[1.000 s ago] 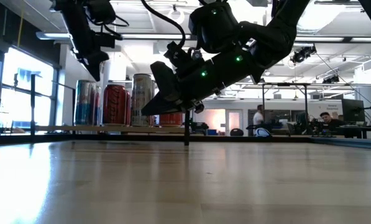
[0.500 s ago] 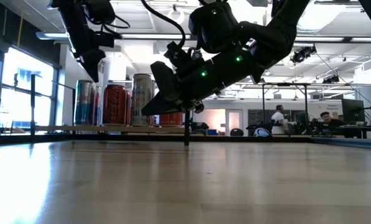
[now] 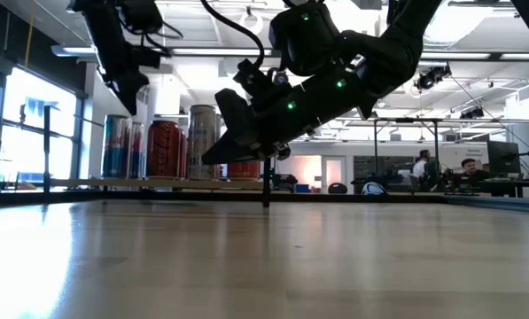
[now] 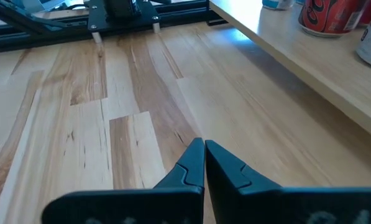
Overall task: Place canned beverage on shelf
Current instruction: Put the blue soda can aligned with the other blue soda can on the shelf, then return to Home Position
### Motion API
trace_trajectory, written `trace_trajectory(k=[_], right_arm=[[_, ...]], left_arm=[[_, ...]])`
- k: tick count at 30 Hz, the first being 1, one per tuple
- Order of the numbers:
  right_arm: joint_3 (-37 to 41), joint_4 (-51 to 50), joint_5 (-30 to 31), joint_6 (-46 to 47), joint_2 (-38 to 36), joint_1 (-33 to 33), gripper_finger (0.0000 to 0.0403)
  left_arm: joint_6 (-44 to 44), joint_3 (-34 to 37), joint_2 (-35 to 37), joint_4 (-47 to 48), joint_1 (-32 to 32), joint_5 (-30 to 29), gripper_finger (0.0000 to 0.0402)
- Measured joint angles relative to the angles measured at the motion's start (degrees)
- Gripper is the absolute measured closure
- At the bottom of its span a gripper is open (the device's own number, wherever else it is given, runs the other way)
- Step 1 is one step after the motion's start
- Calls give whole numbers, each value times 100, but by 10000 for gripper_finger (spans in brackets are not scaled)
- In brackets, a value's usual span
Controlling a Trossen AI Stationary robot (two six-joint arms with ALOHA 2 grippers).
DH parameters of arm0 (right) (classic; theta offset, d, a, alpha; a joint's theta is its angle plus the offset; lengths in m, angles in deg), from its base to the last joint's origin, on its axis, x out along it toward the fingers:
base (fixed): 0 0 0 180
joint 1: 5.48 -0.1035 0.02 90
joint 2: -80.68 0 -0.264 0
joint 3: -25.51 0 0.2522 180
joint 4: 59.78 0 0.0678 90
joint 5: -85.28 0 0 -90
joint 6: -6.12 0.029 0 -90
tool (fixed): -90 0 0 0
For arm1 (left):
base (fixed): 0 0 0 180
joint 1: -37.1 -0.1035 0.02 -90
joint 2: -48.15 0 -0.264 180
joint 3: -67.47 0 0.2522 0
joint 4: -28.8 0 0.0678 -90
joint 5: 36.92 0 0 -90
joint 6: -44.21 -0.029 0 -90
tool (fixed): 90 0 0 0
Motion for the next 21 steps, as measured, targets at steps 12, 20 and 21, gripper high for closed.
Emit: trace_trajectory(k=[12,20,21], right_arm=[[37,-96,33,-1239,-362,-253,403],[912,185,146,-1555,-1106,-348,403],[1101,357,137,-1566,-1202,-343,403]], left_arm=[[542,762,1555,-1426,1286,1426,401],[596,2959,2747,-4349,2179,2322,402],[620,3212,2845,-4651,2268,2324,401]])
